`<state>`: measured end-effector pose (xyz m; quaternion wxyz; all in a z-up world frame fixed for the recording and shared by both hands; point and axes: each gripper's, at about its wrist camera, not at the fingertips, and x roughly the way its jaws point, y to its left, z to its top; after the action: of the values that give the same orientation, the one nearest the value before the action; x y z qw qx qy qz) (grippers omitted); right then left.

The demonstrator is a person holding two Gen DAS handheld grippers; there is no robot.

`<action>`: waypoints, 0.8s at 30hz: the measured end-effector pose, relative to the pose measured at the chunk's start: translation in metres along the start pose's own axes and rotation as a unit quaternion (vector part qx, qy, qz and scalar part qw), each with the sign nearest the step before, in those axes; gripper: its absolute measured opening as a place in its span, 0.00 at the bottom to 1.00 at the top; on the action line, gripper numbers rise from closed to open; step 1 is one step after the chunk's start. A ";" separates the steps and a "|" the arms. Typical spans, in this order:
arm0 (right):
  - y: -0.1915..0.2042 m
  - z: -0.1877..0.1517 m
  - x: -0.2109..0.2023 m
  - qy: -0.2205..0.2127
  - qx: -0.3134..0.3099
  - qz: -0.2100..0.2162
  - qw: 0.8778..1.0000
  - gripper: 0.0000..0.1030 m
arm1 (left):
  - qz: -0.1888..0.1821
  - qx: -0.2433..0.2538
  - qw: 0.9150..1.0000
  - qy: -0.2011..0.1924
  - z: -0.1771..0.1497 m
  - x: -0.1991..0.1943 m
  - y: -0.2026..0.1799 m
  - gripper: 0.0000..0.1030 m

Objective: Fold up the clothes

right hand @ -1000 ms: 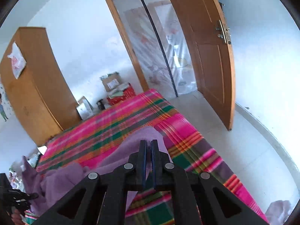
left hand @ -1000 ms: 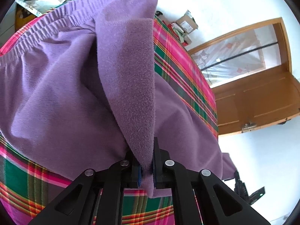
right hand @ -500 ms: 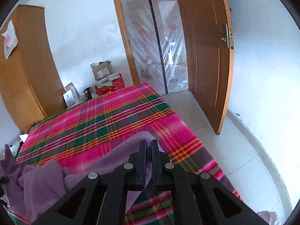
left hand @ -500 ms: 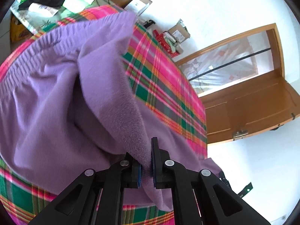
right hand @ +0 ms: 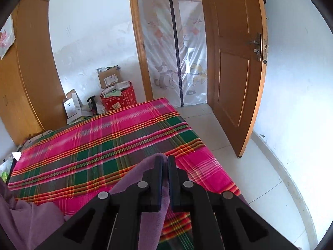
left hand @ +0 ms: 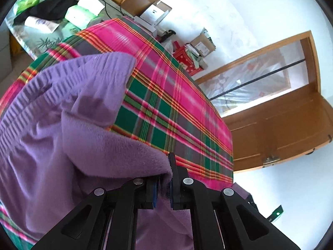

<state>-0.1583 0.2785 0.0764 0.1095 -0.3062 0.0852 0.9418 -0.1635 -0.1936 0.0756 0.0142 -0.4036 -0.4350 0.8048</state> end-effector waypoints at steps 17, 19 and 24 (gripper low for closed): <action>0.007 0.037 0.036 -0.004 -0.019 -0.089 0.996 0.05 | 0.054 0.020 0.998 -0.026 0.063 0.018 -0.016 0.06; 0.008 0.037 0.045 0.008 -0.014 -0.092 0.996 0.05 | 0.058 0.019 0.998 -0.027 0.069 0.021 -0.013 0.06; 0.004 0.046 0.069 0.020 0.010 -0.107 0.994 0.05 | 0.085 0.022 0.996 -0.024 0.085 0.038 -0.005 0.06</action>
<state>-0.2389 0.2961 0.0724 0.2111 -0.3315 0.0636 0.9173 -0.2470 -0.2348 0.0798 -0.0559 -0.4192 -0.3811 0.8221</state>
